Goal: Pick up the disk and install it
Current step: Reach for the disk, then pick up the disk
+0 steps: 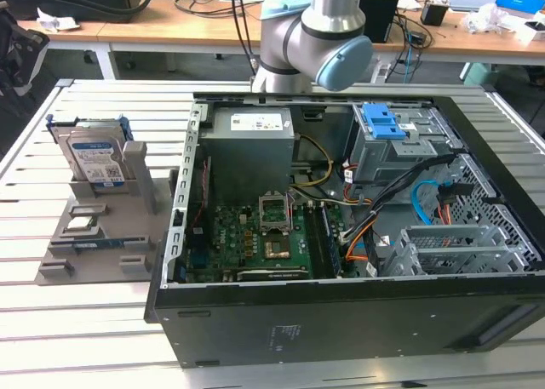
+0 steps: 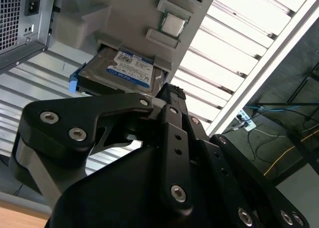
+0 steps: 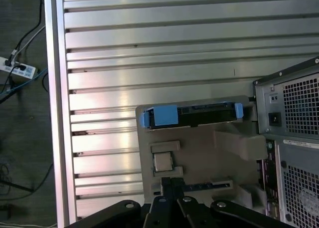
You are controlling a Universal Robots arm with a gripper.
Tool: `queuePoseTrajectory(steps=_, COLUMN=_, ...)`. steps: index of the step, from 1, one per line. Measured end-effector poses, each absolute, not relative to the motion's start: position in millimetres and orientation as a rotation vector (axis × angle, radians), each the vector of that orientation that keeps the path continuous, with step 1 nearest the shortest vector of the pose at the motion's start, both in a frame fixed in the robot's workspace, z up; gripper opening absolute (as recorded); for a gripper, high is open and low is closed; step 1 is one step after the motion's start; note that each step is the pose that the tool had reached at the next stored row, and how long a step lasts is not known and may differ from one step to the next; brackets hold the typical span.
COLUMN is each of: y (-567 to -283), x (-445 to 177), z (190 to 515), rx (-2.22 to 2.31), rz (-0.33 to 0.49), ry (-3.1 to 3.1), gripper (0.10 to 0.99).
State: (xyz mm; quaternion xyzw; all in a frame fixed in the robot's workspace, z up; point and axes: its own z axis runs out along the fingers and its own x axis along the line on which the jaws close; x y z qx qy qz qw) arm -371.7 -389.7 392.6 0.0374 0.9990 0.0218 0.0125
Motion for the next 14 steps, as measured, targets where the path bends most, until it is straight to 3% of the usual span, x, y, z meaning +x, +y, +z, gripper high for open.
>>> queuePoseTrajectory(steps=14, y=-389.5, x=-372.1, z=392.7, rx=0.101, rz=0.068, ry=3.114, gripper=0.106)
